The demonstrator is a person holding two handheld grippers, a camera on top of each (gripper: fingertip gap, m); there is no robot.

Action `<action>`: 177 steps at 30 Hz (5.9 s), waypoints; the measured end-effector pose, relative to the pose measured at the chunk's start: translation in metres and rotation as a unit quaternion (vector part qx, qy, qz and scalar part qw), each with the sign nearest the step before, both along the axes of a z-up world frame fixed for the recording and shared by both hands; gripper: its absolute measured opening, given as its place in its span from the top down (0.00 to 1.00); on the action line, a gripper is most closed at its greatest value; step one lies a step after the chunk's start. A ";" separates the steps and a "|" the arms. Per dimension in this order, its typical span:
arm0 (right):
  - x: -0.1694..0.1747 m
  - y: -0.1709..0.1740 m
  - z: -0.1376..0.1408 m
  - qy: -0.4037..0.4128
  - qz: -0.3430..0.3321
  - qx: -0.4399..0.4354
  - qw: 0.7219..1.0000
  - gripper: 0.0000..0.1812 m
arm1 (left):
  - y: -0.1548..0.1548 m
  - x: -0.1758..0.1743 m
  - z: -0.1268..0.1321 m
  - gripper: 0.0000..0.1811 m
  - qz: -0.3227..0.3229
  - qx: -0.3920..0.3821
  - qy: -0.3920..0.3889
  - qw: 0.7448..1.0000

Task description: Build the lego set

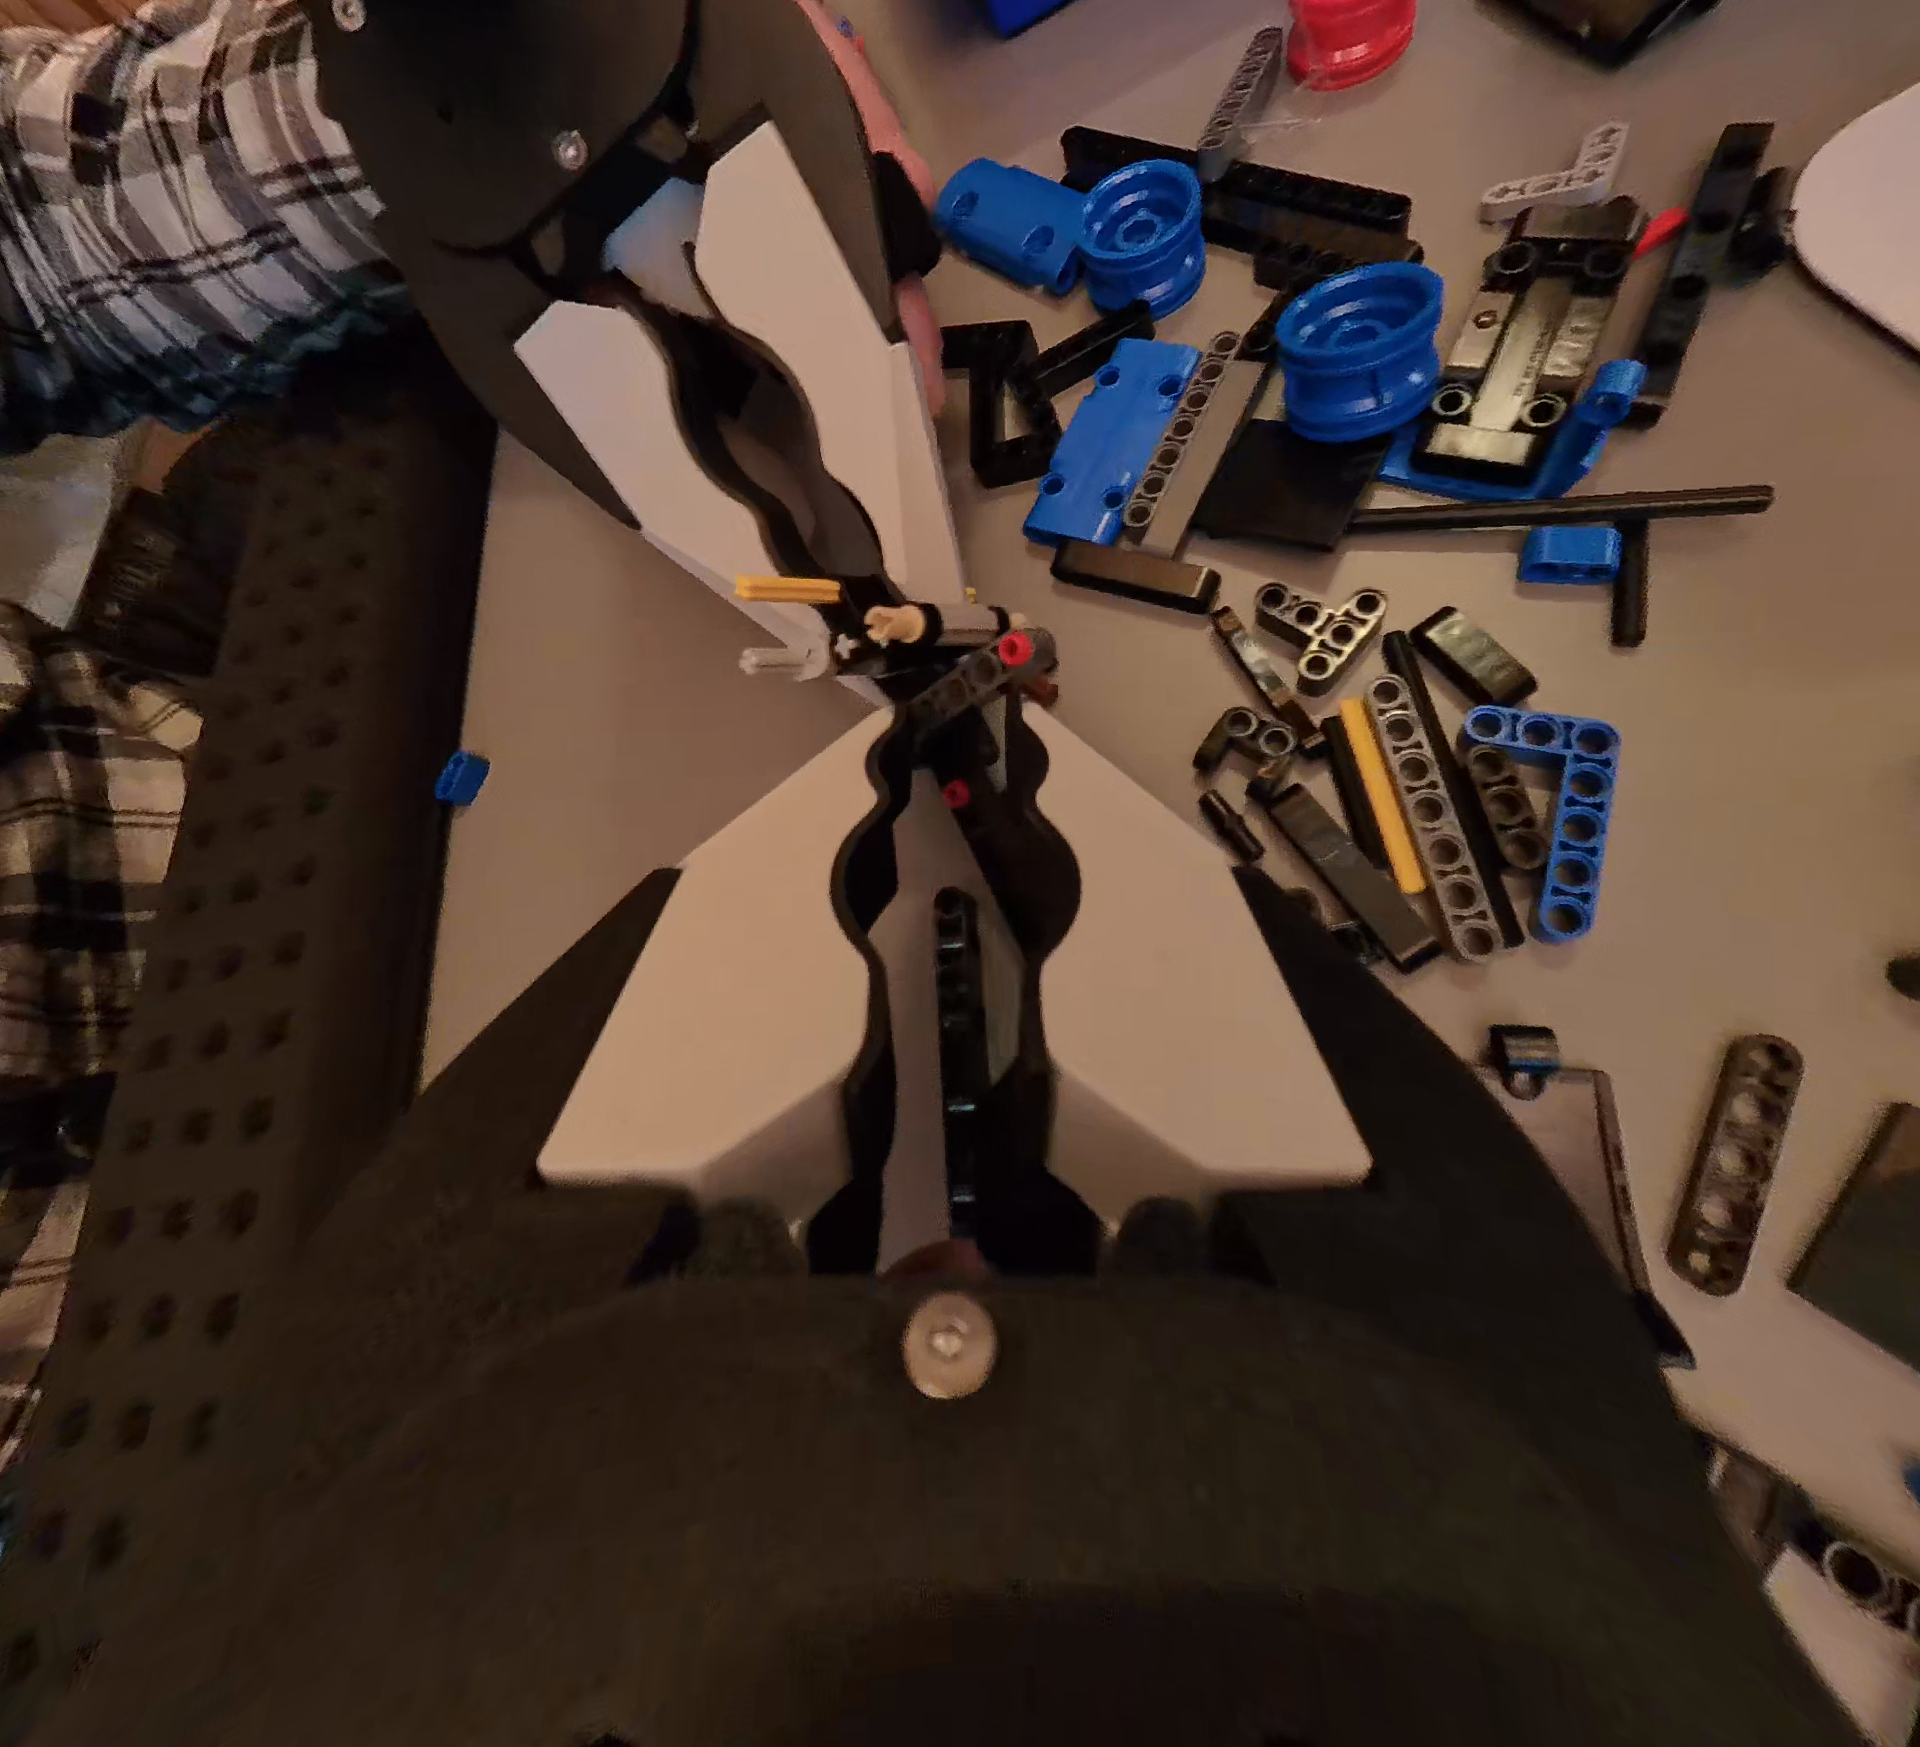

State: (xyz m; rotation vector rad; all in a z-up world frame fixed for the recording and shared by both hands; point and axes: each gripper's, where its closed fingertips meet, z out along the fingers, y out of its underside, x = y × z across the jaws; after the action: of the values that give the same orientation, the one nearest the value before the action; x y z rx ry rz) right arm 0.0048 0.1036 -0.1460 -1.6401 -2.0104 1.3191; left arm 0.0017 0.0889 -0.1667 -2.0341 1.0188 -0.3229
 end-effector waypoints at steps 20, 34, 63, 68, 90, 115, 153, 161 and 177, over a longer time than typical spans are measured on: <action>0.025 -0.012 -0.016 -0.026 0.072 0.203 0.976 0.95 | -0.012 0.006 -0.002 0.96 -0.030 0.073 0.130 0.988; 0.032 0.007 0.080 0.066 0.005 0.270 0.961 0.75 | -0.051 0.032 -0.010 0.90 -0.080 0.046 0.129 0.987; -0.122 0.296 0.200 0.121 -0.157 0.436 0.878 0.82 | 0.133 -0.173 0.172 0.68 0.185 0.193 0.200 0.943; -0.124 0.285 0.191 0.115 -0.118 0.461 0.872 1.00 | 0.140 -0.178 0.166 0.67 0.192 0.203 0.188 0.942; -0.122 0.307 0.217 0.144 -0.181 0.447 0.864 0.77 | 0.135 -0.183 0.162 0.69 0.175 0.213 0.196 0.941; -0.122 0.310 0.213 0.147 -0.169 0.450 0.865 0.77 | 0.134 -0.182 0.159 0.67 0.166 0.219 0.212 0.938; -0.164 0.069 0.286 0.231 0.036 0.106 0.966 1.00 | 0.091 -0.158 0.262 0.60 0.179 0.244 -0.131 0.944; -0.211 0.046 0.271 0.213 0.010 0.107 0.971 1.00 | 0.059 -0.171 0.267 0.66 0.133 0.184 -0.299 0.927; -0.202 0.061 0.250 0.211 0.007 0.288 0.934 0.88 | 0.075 -0.253 0.231 1.00 0.240 0.156 -0.256 0.923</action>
State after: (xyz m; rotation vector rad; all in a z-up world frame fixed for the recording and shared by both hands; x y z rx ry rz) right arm -0.1968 0.1642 0.1041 -0.9820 -1.8884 0.8593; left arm -0.2518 0.1635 0.0645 -1.7032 0.2168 -0.3744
